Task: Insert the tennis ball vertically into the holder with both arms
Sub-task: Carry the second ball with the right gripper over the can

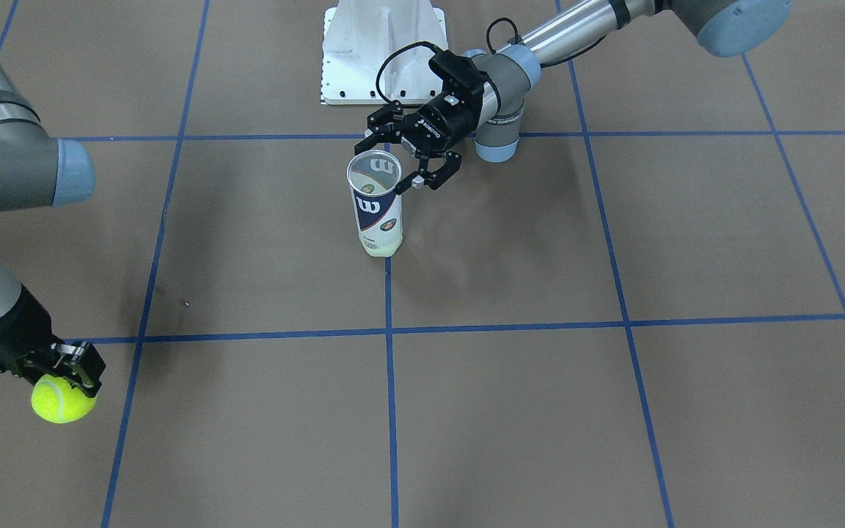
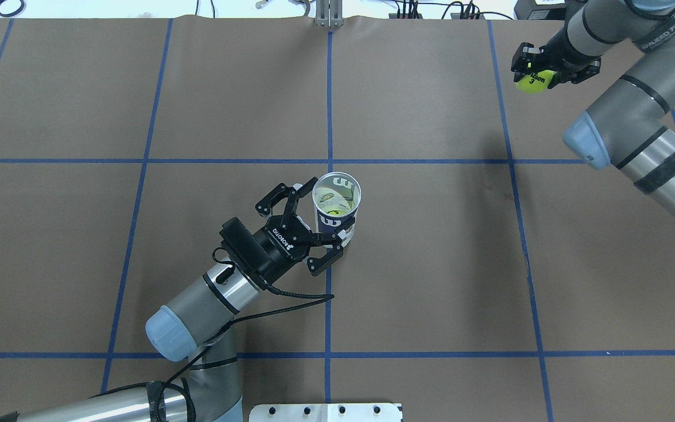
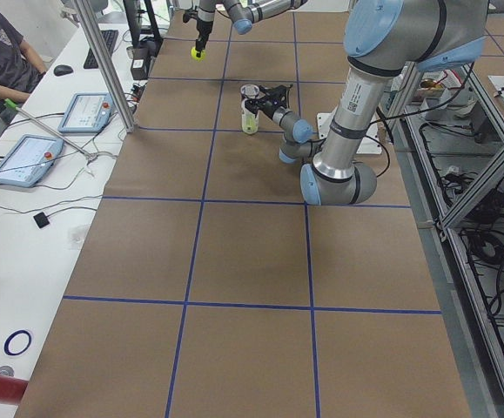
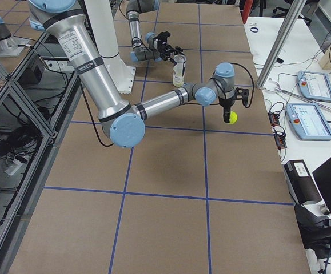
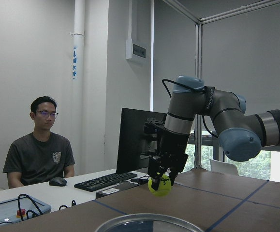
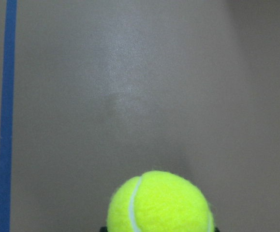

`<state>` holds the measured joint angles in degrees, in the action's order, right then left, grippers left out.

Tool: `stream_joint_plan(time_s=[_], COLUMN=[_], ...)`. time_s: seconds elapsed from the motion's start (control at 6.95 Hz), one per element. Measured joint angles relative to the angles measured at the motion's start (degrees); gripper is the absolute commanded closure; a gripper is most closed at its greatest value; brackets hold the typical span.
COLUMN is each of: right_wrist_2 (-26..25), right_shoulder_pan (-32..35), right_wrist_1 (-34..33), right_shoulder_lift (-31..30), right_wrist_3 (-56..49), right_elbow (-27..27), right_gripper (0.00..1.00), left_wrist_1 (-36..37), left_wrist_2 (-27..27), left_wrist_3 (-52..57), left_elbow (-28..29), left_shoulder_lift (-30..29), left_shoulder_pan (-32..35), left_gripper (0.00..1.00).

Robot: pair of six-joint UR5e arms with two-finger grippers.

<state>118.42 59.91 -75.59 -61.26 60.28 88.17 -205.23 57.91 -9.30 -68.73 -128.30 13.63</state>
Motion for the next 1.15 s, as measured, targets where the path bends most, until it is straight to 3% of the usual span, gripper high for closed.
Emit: stream_joint_plan(time_s=[0.29, 0.43, 1.15], right_wrist_2=[4.1, 4.5, 4.3], right_shoulder_pan=[-5.5, -9.2, -21.3], right_wrist_1=[-12.2, -14.8, -15.4], right_shoulder_lift=[1.3, 3.5, 10.0], right_wrist_3=[12.0, 18.1, 26.8], right_elbow=[17.2, 21.7, 23.3], right_gripper=[1.0, 1.0, 1.0], left_wrist_1=[0.0, 0.0, 0.0], left_wrist_2=[0.0, 0.0, -0.1], left_wrist_3=[0.1, 0.1, 0.1], left_elbow=[-0.1, -0.1, -0.1], left_shoulder_lift=[0.0, 0.0, -0.2], left_shoulder_pan=[0.0, 0.0, 0.0], left_gripper=[0.09, 0.09, 0.09])
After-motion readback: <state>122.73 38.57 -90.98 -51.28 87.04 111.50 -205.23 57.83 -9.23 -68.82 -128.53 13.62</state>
